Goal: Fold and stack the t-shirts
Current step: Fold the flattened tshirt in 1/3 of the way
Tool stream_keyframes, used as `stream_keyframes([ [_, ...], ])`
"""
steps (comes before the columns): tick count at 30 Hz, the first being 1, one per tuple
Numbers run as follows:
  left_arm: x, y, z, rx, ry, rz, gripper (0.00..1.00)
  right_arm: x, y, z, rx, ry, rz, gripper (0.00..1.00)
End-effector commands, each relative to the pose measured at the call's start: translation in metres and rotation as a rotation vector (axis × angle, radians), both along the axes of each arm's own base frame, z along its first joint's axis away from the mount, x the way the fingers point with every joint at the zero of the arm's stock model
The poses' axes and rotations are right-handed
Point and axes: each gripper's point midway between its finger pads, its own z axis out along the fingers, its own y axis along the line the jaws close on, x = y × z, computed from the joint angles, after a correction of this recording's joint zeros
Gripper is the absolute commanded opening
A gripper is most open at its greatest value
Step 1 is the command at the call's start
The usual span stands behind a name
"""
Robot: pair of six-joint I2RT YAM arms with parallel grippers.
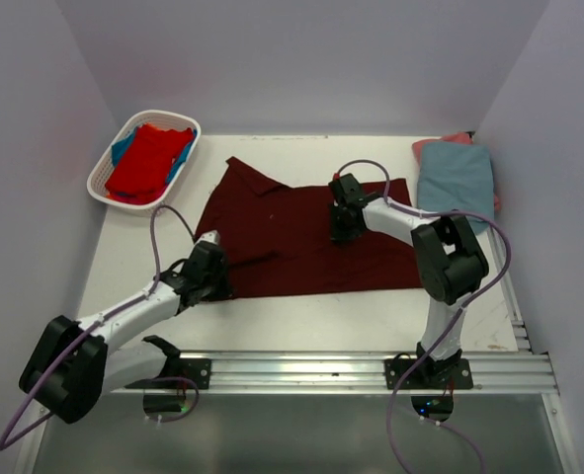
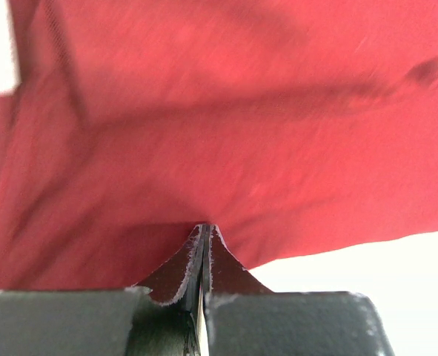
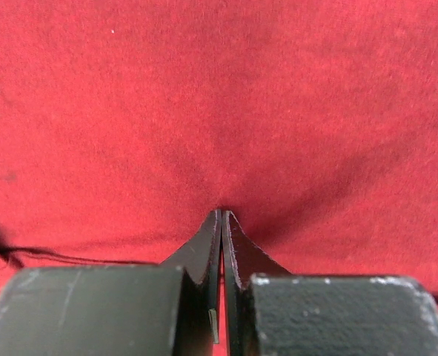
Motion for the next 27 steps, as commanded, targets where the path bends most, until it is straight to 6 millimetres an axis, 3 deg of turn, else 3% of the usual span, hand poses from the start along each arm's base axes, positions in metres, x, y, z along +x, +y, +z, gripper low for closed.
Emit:
stream_keyframes([
  [1, -0.033, 0.009, 0.002, 0.0, 0.089, 0.032, 0.0, -0.018, -0.013, 0.008, -0.032, 0.014, -0.02, 0.0],
  [5, -0.018, 0.008, 0.039, -0.015, -0.014, 0.05, 0.0, -0.012, 0.007, 0.044, 0.081, -0.054, 0.022, 0.0],
  [6, -0.004, 0.004, 0.058, -0.026, -0.068, 0.052, 0.0, -0.004, 0.016, 0.054, 0.124, -0.091, 0.038, 0.0],
  [10, 0.038, 0.006, 0.098, 0.037, -0.233, 0.07, 0.0, 0.001, 0.083, 0.096, 0.384, -0.093, 0.233, 0.0],
  [12, 0.062, 0.0, 0.113, 0.05, -0.291, 0.073, 0.0, 0.003, 0.102, 0.087, 0.418, -0.057, 0.278, 0.02],
  [13, 0.072, 0.002, 0.117, 0.079, -0.316, 0.082, 0.0, 0.008, 0.117, 0.098, 0.443, -0.073, 0.313, 0.02],
  [14, 0.081, 0.0, 0.114, 0.098, -0.313, 0.084, 0.0, 0.004, 0.13, 0.084, 0.472, -0.019, 0.347, 0.03],
  [15, 0.092, -0.003, 0.123, 0.098, -0.339, 0.089, 0.0, 0.002, 0.141, 0.082, 0.48, -0.01, 0.369, 0.03],
  [16, 0.098, -0.003, 0.124, 0.114, -0.351, 0.098, 0.0, 0.008, 0.152, 0.091, 0.496, -0.023, 0.385, 0.02],
  [18, 0.111, -0.007, 0.123, 0.123, -0.354, 0.103, 0.0, 0.001, 0.17, 0.073, 0.496, 0.024, 0.416, 0.0],
  [20, 0.117, -0.01, 0.121, 0.126, -0.349, 0.099, 0.0, 0.004, 0.184, 0.072, 0.511, 0.022, 0.43, 0.0],
  [21, 0.118, -0.012, 0.122, 0.123, -0.352, 0.101, 0.0, -0.002, 0.192, 0.061, 0.513, 0.058, 0.442, 0.0],
  [27, 0.122, -0.003, 0.118, 0.136, -0.351, 0.125, 0.0, -0.002, 0.205, 0.05, 0.527, 0.071, 0.448, 0.0],
])
